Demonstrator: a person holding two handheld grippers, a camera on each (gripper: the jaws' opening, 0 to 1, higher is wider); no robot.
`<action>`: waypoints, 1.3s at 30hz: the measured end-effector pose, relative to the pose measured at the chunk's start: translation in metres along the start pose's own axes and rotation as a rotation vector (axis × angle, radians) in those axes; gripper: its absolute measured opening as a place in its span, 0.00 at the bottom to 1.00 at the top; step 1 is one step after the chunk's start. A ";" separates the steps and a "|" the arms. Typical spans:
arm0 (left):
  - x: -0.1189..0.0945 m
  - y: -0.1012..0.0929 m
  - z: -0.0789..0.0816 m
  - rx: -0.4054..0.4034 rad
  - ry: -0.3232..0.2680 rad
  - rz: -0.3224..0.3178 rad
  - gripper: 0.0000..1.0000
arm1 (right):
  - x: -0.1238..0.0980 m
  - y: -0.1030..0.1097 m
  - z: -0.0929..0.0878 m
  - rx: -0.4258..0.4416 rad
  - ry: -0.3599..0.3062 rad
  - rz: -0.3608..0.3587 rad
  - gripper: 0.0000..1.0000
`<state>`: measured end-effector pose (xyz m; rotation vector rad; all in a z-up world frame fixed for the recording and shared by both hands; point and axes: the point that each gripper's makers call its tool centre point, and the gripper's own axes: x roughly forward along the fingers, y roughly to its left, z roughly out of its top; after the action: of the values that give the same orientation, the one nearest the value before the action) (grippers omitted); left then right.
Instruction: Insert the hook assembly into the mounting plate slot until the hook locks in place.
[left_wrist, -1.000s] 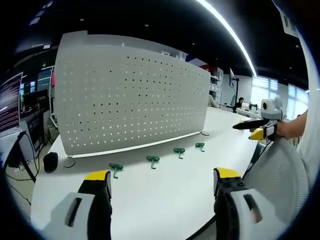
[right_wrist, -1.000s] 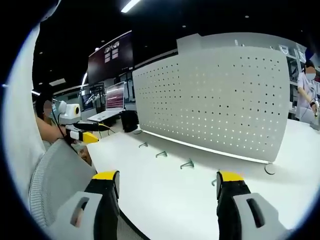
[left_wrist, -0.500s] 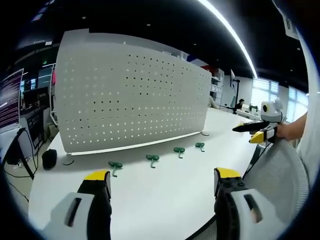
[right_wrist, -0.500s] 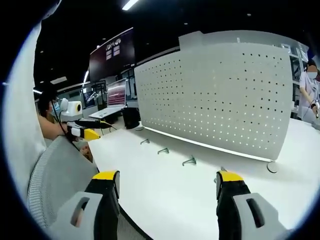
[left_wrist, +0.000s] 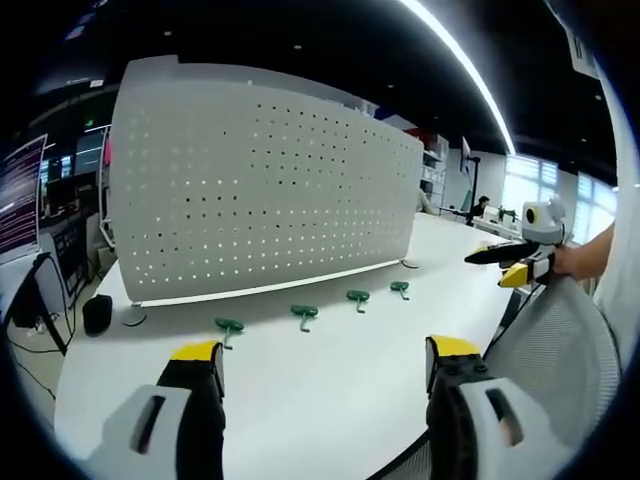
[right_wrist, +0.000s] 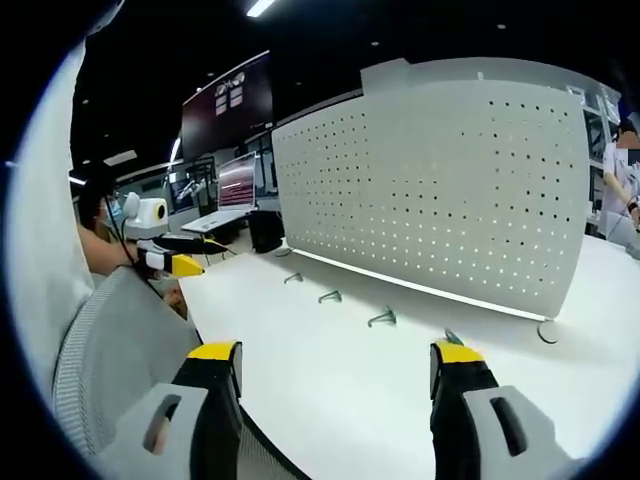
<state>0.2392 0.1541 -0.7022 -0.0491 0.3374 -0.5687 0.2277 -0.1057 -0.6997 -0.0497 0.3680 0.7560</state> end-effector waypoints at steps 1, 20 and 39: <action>0.000 0.000 0.000 -0.003 -0.002 0.002 0.85 | 0.000 0.000 0.000 0.002 0.000 0.002 0.74; 0.000 -0.002 0.002 0.005 0.001 0.003 0.85 | 0.001 0.001 -0.001 0.002 0.006 0.003 0.74; 0.001 0.016 0.013 0.078 0.037 -0.023 0.82 | 0.001 0.002 -0.002 -0.012 0.014 0.005 0.74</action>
<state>0.2523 0.1662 -0.6926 0.0329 0.3508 -0.6056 0.2263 -0.1045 -0.7017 -0.0658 0.3770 0.7631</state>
